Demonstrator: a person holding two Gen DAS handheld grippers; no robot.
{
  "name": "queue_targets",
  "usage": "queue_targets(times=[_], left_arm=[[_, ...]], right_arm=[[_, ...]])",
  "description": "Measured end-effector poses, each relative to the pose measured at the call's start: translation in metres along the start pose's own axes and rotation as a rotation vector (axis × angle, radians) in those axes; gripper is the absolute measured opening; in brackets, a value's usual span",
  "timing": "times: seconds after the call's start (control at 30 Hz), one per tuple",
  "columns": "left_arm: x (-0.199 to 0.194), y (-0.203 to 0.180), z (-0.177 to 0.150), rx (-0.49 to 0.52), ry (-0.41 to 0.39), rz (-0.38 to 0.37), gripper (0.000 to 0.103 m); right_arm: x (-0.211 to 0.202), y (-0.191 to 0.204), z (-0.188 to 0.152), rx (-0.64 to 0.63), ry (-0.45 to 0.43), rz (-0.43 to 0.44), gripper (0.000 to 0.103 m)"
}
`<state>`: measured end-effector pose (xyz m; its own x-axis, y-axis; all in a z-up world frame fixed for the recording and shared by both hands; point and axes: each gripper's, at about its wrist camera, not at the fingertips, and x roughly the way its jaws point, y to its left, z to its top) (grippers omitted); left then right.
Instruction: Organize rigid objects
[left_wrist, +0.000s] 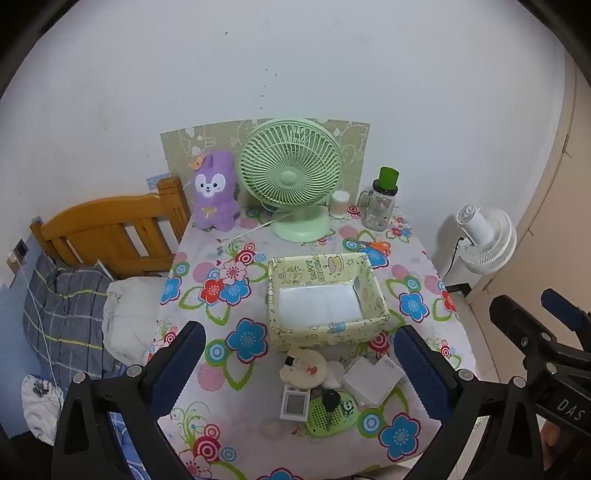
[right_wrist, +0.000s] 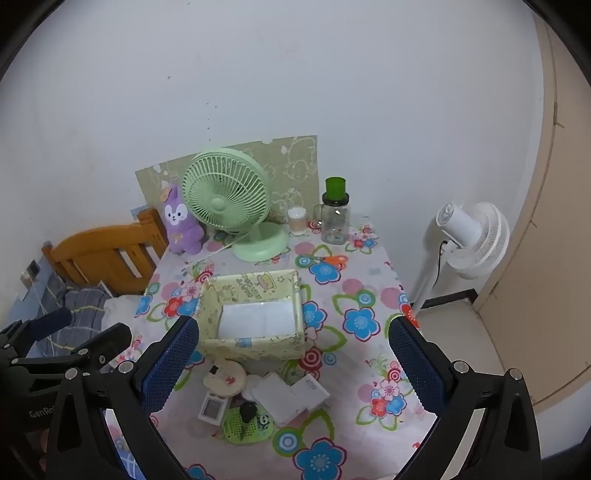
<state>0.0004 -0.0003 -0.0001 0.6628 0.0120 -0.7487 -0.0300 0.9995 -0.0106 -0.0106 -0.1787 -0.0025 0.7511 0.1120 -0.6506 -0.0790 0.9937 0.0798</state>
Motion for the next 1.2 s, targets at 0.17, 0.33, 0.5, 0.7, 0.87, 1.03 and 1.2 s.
queue_targets(times=[0.17,0.33,0.5,0.7,0.87,1.03,1.2], left_arm=[[-0.001,-0.001,0.002,-0.002,0.003,-0.008,0.103],[0.003,-0.003,-0.004,-0.021,-0.019,-0.023,0.103],[-0.001,-0.004,-0.006,-0.013,-0.038,-0.014,0.103],[-0.006,0.002,0.001,-0.02,-0.045,-0.033,0.103],[-0.004,0.003,0.002,-0.035,-0.041,-0.048,0.103],[-0.005,-0.001,-0.002,-0.02,-0.051,-0.025,0.102],[-0.005,-0.005,-0.004,-0.019,-0.057,-0.019,0.102]], right_arm=[[-0.002,0.002,0.004,-0.013,-0.015,-0.021,0.103],[-0.004,-0.003,0.0,0.0,-0.036,-0.023,0.103],[-0.005,-0.003,0.001,-0.001,-0.04,-0.03,0.103],[-0.01,-0.002,-0.001,0.004,-0.052,-0.042,0.103],[-0.009,-0.006,0.003,0.025,-0.053,-0.024,0.103],[-0.009,-0.005,0.005,0.016,-0.055,-0.033,0.103],[-0.009,-0.005,0.004,0.016,-0.055,-0.034,0.103]])
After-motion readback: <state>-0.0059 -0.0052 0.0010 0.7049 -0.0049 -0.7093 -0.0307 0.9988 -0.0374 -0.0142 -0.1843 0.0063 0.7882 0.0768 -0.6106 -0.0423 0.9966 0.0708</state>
